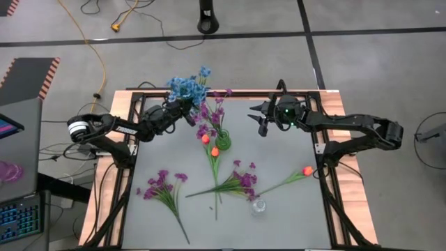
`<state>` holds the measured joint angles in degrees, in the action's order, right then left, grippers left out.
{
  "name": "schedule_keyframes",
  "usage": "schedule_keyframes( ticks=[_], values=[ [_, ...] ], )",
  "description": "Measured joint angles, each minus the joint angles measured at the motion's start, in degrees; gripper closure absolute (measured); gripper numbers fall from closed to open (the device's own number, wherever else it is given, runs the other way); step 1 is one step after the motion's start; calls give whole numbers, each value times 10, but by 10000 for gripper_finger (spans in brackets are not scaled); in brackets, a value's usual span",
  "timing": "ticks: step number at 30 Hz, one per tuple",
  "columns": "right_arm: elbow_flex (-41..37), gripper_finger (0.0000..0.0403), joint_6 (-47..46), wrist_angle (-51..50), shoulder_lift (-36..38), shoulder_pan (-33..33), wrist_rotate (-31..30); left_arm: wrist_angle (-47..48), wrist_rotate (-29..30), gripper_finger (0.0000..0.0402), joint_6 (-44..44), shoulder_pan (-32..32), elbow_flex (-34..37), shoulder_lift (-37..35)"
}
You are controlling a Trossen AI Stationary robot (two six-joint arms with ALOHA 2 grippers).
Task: Sort flowers into vase by color
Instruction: Put the blue flowers into the top transparent vase
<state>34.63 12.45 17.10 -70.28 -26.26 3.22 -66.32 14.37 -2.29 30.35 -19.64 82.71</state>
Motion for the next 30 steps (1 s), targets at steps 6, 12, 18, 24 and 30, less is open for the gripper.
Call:
schedule_keyframes(
  ticks=[6,12,18,24,30],
  values=[
    [0,230,0,0,0,0,0,73,-5,310,1,0,0,-47],
    [0,230,0,0,0,0,0,205,-5,261,-1,-5,0,-124],
    [0,230,0,0,0,0,0,315,-6,246,-2,-11,0,-204],
    [0,230,0,0,0,0,0,375,-6,246,-1,-11,0,-254],
    [0,230,0,0,0,0,0,377,-21,246,-2,-11,0,-262]
  ],
)
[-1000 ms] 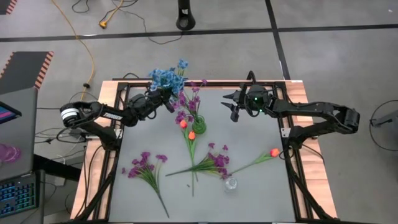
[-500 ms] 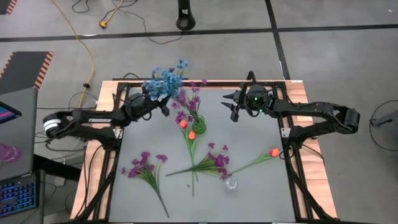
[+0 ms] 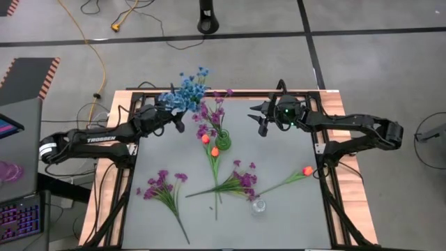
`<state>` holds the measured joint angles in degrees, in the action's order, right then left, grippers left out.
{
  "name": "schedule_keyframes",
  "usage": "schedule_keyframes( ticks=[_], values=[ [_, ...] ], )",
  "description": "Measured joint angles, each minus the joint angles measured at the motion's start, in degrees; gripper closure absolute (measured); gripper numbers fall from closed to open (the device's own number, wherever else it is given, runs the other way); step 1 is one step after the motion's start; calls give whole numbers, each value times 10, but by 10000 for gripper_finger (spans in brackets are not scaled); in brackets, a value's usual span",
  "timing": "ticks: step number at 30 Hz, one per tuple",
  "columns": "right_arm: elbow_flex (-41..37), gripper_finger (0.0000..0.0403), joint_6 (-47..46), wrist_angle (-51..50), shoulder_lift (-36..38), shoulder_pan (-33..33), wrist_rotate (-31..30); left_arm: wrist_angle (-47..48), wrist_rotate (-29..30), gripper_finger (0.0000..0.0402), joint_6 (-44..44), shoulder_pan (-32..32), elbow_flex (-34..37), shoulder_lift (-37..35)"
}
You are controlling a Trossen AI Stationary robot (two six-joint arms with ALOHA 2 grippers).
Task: Sort flowers into vase by color
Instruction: Put the blue flowers into the top transparent vase, then put the right violet flowers into the green vase
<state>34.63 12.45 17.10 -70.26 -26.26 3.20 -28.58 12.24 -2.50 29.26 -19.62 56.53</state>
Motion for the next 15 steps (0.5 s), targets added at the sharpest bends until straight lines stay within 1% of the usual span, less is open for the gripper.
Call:
schedule_keyframes(
  ticks=[3,6,11,15],
  values=[
    [0,230,0,0,0,0,0,23,0,246,-1,0,0,-1],
    [0,230,0,-1,0,0,0,79,0,246,-5,0,0,-17],
    [0,230,-14,-3,6,0,0,184,-3,246,1,0,0,-70],
    [0,230,-39,-13,19,4,0,256,-27,246,2,-11,0,-117]
  ],
)
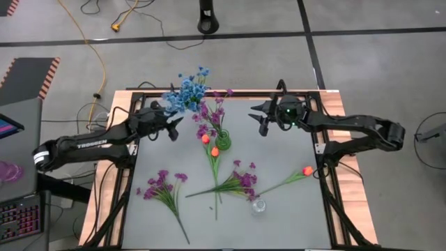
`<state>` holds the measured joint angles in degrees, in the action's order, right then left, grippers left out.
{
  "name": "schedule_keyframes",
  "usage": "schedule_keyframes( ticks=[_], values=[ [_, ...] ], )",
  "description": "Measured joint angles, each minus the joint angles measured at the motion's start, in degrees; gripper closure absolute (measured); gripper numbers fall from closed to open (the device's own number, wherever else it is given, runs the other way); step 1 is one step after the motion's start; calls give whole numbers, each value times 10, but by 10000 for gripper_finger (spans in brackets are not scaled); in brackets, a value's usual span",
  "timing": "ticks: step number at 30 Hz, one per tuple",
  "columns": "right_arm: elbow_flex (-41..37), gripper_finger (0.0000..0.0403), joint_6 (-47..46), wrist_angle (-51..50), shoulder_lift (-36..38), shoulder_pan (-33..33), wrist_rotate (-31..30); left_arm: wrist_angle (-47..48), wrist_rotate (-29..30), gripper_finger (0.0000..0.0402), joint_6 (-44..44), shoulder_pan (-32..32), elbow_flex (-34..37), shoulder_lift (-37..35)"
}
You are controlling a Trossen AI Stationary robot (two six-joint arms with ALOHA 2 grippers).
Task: Sort flowers into vase by color
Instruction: Put the right violet flowers into the green vase
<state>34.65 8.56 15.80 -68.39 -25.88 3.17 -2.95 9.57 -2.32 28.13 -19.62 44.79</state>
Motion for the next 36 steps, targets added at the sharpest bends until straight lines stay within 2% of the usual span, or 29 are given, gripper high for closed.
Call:
schedule_keyframes(
  ticks=[6,13,21,28,36],
  values=[
    [0,230,-18,-21,30,25,0,73,-46,246,48,-32,0,-45],
    [0,230,-115,-21,67,70,0,95,-111,246,116,-90,0,-42],
    [0,230,-132,-21,82,117,0,73,-105,246,178,-209,0,-9],
    [0,230,-131,-21,80,148,0,-51,-60,246,189,-314,0,65],
    [0,230,-131,-21,80,175,0,-195,-17,246,189,-390,-8,173]
  ],
)
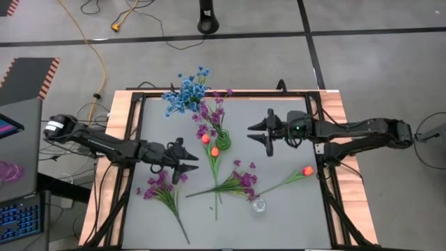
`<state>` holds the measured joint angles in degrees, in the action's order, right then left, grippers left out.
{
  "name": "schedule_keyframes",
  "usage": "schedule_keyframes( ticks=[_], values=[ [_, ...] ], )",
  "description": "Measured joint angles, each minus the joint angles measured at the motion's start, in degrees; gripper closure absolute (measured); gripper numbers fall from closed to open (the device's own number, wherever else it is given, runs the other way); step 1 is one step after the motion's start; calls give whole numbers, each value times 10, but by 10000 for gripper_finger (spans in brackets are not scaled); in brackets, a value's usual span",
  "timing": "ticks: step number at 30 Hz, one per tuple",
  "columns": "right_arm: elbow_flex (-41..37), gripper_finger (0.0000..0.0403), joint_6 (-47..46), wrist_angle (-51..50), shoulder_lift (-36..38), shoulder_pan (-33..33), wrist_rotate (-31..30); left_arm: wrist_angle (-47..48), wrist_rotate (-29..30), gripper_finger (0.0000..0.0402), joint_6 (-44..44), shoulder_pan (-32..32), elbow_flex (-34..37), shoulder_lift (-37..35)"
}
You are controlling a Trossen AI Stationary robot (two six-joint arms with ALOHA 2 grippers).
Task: Sort flowers into vase by color
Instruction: Put the right violet flowers into the green vase
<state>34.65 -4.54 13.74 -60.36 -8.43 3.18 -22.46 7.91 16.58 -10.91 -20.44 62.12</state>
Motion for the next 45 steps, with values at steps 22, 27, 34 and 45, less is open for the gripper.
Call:
schedule_keyframes(
  ticks=[22,27,34,45],
  values=[
    [0,230,0,-1,0,62,0,88,-41,244,-32,-49,-299,333],
    [0,230,0,0,0,66,0,175,-61,215,-34,-48,-373,386],
    [0,230,2,0,0,66,-1,287,-12,156,-43,-48,-450,447],
    [0,230,5,-2,0,66,-1,328,4,149,-22,-47,-466,468]
  ],
)
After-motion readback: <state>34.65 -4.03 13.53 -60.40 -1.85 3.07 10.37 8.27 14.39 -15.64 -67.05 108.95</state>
